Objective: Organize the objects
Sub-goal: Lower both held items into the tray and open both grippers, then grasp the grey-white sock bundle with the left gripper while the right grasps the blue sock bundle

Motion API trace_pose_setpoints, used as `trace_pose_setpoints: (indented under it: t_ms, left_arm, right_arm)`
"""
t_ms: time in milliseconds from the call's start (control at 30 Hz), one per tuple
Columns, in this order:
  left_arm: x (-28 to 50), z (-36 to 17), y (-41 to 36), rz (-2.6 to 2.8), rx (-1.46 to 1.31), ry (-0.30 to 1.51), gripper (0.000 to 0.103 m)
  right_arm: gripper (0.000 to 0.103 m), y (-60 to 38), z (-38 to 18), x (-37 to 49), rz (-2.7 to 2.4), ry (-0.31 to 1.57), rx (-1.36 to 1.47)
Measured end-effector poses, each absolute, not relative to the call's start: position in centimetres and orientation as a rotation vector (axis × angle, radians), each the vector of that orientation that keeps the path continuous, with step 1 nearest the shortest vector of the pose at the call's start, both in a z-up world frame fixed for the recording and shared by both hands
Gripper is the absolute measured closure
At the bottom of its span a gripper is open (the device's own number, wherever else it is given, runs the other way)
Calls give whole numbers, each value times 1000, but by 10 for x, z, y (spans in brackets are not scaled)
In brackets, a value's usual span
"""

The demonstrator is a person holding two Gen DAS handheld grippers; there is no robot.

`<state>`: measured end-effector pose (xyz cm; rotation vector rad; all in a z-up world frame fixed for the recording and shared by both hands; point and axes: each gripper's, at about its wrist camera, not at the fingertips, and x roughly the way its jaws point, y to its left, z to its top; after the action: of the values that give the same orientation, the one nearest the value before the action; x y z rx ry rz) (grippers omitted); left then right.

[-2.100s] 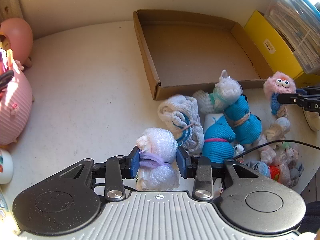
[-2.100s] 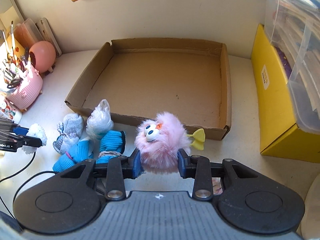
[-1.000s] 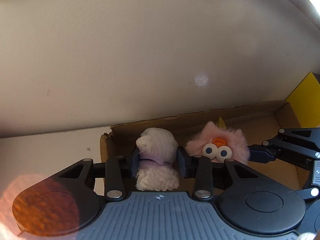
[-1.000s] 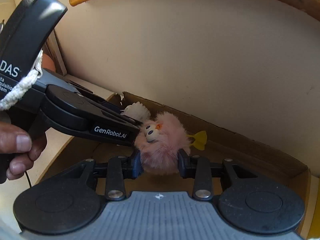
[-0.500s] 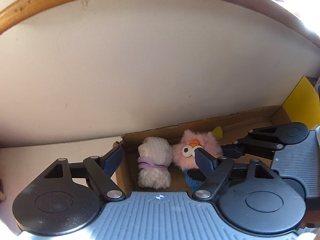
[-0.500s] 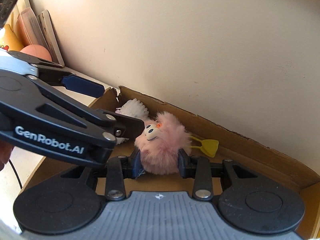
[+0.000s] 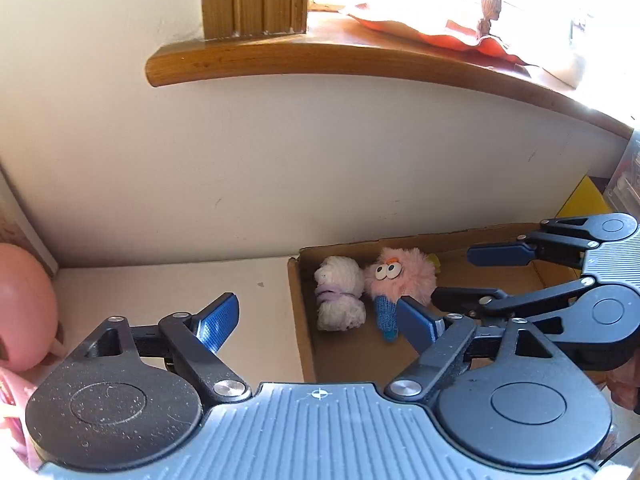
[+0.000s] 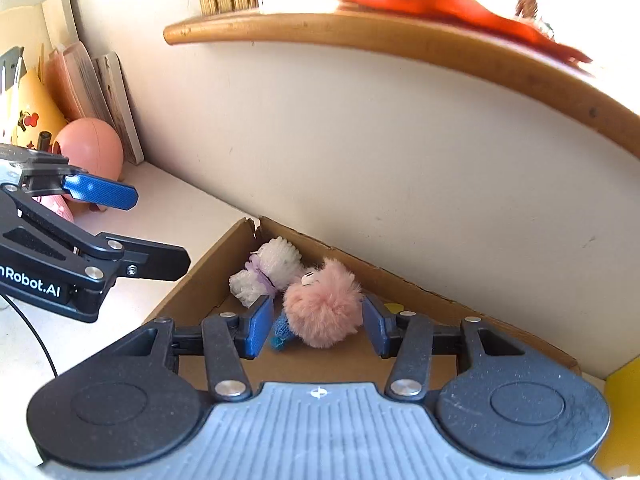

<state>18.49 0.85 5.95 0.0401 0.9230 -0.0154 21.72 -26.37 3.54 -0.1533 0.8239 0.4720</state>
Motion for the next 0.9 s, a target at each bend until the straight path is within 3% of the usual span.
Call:
trace_pose_setpoints:
  t_ms: [200, 333, 467, 900]
  left_arm:
    - [136, 89, 21, 9, 24, 908, 9]
    - [113, 77, 17, -9, 21, 932, 6]
    - [85, 59, 12, -15, 2, 992, 3]
    - [52, -15, -33, -2, -11, 1146, 3]
  right_arm:
    - [53, -286, 74, 175, 428, 753, -122]
    - [48, -296, 96, 137, 398, 724, -87]
    - [40, -295, 73, 106, 397, 755, -63]
    - [41, -266, -39, 86, 397, 990, -83]
